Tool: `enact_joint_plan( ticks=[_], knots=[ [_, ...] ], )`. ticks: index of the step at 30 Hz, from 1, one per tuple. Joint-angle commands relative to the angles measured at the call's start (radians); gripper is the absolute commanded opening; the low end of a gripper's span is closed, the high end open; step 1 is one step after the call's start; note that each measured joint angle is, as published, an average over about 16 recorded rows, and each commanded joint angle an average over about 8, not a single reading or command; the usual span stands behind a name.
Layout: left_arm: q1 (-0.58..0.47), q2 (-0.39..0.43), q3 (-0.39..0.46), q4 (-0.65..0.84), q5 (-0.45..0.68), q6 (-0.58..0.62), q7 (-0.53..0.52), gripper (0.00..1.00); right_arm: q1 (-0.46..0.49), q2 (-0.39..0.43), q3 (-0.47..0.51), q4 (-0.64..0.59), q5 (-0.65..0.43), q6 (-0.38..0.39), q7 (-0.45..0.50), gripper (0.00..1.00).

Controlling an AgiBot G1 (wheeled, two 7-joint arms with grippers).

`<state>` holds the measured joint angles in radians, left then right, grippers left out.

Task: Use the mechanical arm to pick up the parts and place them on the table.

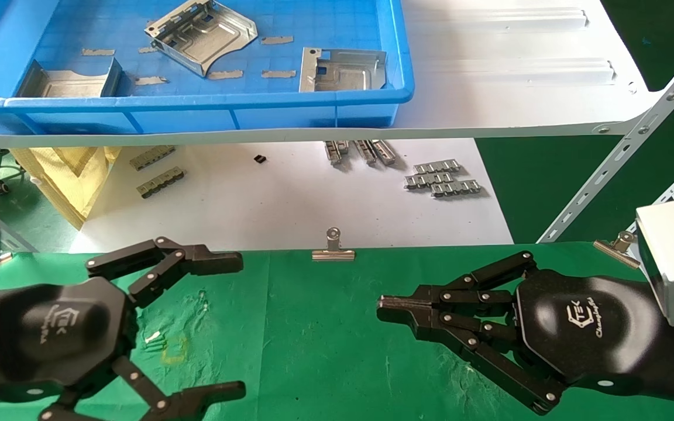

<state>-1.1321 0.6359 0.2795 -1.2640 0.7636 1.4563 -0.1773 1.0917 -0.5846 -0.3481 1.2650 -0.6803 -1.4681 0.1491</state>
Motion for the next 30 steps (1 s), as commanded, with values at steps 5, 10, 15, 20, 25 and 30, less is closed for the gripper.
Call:
enact_joint_plan(
  ticks=[5,10,15,20,25,30],
  knots=[
    [-0.129,0.055,0.012,0.053,0.071,-0.061,0.009,1.00,0.000,0.000,0.000,0.000,0.000,0.000,0.000,0.00],
    [-0.359,0.172,0.075,0.238,0.208,-0.115,-0.002,1.00,0.000,0.000,0.000,0.000,0.000,0.000,0.000,0.00],
    [-0.586,0.298,0.146,0.509,0.351,-0.166,0.020,1.00,0.000,0.000,0.000,0.000,0.000,0.000,0.000,0.07],
    [-0.762,0.399,0.212,0.771,0.492,-0.262,0.067,0.98,0.000,0.000,0.000,0.000,0.000,0.000,0.000,0.68],
    [-0.870,0.469,0.256,0.971,0.595,-0.416,0.110,0.52,0.000,0.000,0.000,0.000,0.000,0.000,0.000,1.00],
    [-0.917,0.521,0.281,1.099,0.650,-0.549,0.132,0.05,0.000,0.000,0.000,0.000,0.000,0.000,0.000,1.00]
  ],
)
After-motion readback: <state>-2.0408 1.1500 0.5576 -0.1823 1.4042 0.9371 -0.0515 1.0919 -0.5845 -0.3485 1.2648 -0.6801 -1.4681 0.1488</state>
